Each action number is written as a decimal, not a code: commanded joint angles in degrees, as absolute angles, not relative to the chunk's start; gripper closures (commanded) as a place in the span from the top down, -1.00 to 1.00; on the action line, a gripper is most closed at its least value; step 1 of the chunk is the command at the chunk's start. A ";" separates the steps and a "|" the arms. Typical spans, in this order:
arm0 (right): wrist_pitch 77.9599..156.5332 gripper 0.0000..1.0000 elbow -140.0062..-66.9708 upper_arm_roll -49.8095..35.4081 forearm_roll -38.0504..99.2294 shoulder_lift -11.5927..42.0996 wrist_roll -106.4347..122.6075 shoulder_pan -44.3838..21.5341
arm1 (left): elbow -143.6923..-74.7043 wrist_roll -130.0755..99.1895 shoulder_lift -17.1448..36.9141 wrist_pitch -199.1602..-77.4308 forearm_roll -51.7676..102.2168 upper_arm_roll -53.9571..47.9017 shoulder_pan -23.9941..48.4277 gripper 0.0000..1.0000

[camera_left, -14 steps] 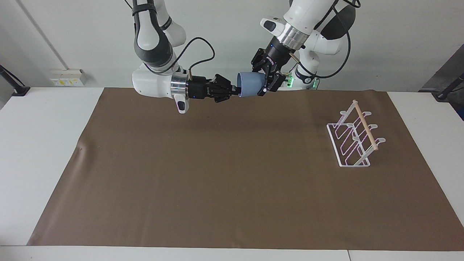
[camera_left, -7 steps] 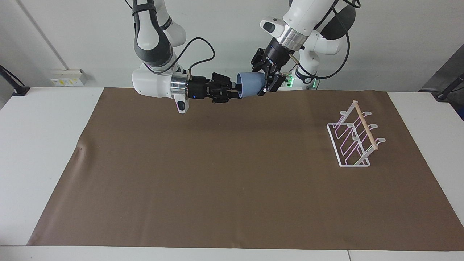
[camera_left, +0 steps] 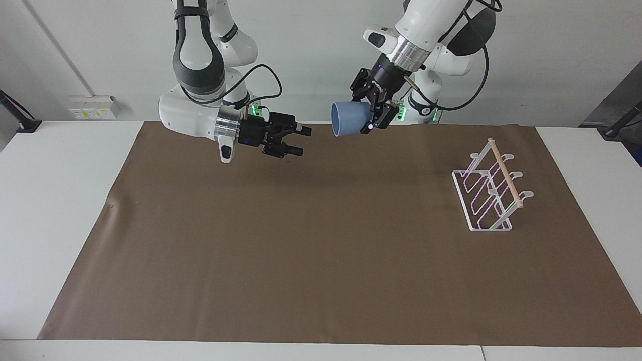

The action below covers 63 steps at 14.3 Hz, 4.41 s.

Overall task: Hang cup on cup holder
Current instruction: 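Open the right gripper and pull it back while the left gripper carries the cup, then lower the cup onto the wire rack with the left gripper, then release the cup on the rack and raise the left gripper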

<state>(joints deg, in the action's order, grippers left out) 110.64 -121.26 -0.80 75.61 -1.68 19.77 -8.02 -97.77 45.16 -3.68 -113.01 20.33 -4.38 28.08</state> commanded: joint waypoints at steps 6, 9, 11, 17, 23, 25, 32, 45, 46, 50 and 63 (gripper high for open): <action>117.42 1.00 -117.43 -0.79 29.84 -2.81 3.61 -7.56 | -97.56 44.12 -4.13 -104.68 12.95 -3.60 21.90 -1.00; 117.25 1.00 -115.49 -0.79 17.71 -2.81 3.52 -5.98 | -97.65 44.03 -4.22 -101.61 4.95 -3.08 19.87 -1.00; 116.72 1.00 -114.61 -0.70 9.45 -3.25 2.56 -5.45 | -97.91 44.03 -4.48 -100.38 -2.86 -3.16 19.86 -1.00; 103.91 1.00 -102.50 -0.70 2.48 -3.16 1.49 -0.80 | -99.84 44.12 -3.78 -95.98 -21.50 -3.16 19.60 -1.00; 92.02 1.00 -92.38 -1.05 -2.46 -1.94 -0.61 -0.87 | -104.41 44.82 0.35 -94.75 -38.83 -3.25 19.69 -1.00; 92.02 1.00 -93.07 -1.14 -2.37 -2.11 -0.88 -0.88 | -106.86 45.09 0.79 -94.92 -44.00 -3.25 20.13 -1.00; 92.20 1.00 -94.48 -0.97 -2.28 -2.81 -0.35 -0.88 | -114.86 45.70 0.09 -103.61 -49.57 -3.25 15.65 -1.00; 92.11 1.00 -94.48 -0.97 -2.20 -2.81 -0.35 -0.79 | -120.76 47.64 -1.23 -112.76 -51.59 -3.25 11.25 0.48; 92.11 1.00 -94.48 -0.97 -2.20 -2.81 -0.35 -0.79 | -120.76 47.64 -1.23 -112.94 -51.50 -3.25 11.16 0.99; 92.11 1.00 -94.48 -1.05 -2.29 -2.81 -0.35 -0.79 | -120.50 47.64 -1.14 -112.68 -51.50 -3.34 11.51 1.00; 92.11 1.00 -94.48 -0.97 -2.20 -2.81 -0.35 -0.79 | -107.67 33.68 -2.63 -99.58 -22.01 -2.90 9.94 1.00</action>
<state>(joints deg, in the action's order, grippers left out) 92.90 -94.60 -0.50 -1.08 -2.75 0.63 -1.15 -107.71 37.97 -1.13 -100.44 -27.67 -2.81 11.79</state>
